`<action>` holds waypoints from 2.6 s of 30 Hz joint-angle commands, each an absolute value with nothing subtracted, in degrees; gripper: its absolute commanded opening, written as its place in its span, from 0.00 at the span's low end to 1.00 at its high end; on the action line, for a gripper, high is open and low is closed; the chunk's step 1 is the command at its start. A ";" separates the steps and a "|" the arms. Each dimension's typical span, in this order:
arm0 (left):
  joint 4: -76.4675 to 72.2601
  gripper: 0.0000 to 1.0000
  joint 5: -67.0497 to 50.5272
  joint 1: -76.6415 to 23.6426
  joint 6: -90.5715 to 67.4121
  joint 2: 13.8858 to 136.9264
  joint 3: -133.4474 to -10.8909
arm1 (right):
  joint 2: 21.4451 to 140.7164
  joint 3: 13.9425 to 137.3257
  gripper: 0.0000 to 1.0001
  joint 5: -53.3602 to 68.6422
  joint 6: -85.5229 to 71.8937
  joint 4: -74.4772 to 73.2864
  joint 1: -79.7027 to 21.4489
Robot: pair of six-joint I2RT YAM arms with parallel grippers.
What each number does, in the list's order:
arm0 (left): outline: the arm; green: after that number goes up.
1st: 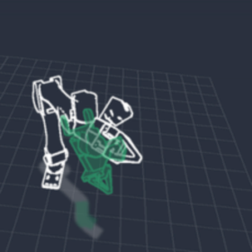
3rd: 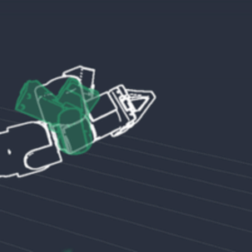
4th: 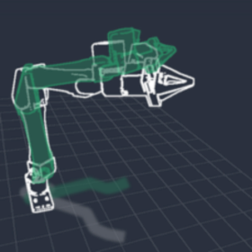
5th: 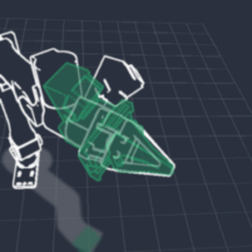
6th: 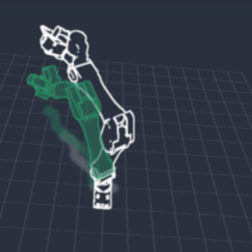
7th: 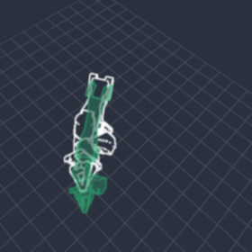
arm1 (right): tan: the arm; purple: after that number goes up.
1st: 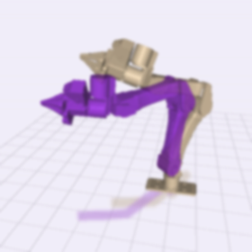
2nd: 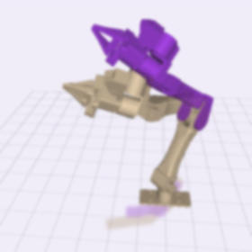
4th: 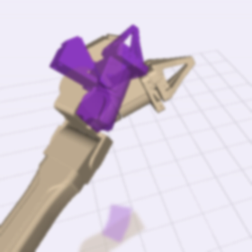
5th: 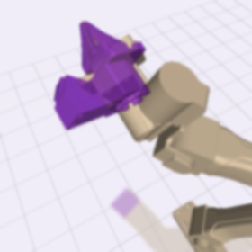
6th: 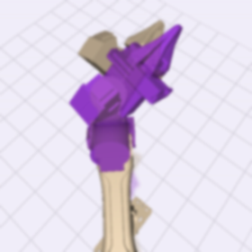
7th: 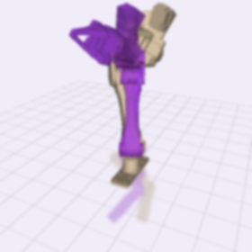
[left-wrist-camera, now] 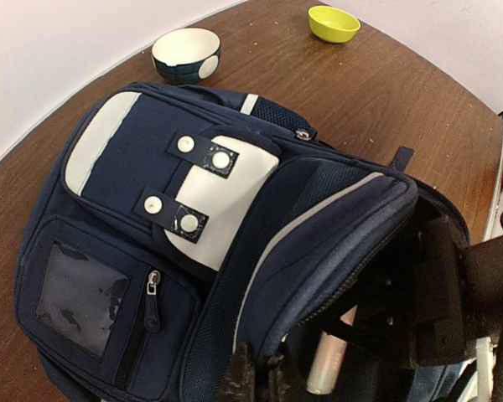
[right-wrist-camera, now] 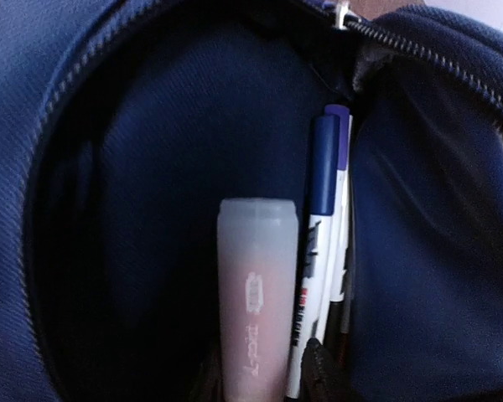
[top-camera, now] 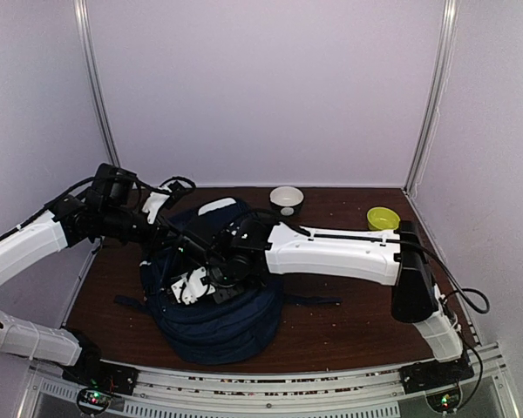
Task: Pack the student bag
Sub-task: Place the pencil case in the upper front pocket of the bag, then set the student bag in the upper front pocket, then grab the upper front pocket of the student bag.
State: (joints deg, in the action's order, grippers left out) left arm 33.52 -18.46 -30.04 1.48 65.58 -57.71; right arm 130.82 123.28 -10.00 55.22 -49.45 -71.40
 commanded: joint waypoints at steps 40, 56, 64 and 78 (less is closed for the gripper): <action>24.29 0.00 -15.25 -47.96 -9.73 83.39 -65.99 | 96.85 67.97 0.41 1.67 38.81 -22.80 -54.76; 30.93 0.36 5.41 -55.11 -21.35 55.52 -44.96 | 89.55 64.95 0.42 24.63 39.51 -34.19 -49.92; 32.75 0.35 9.40 -55.98 -26.42 53.32 -37.23 | 90.55 66.06 0.42 27.13 39.69 -36.12 -49.98; 27.52 0.34 6.33 -55.99 -24.50 63.01 -34.23 | 90.88 66.00 0.40 26.75 39.02 -35.55 -49.95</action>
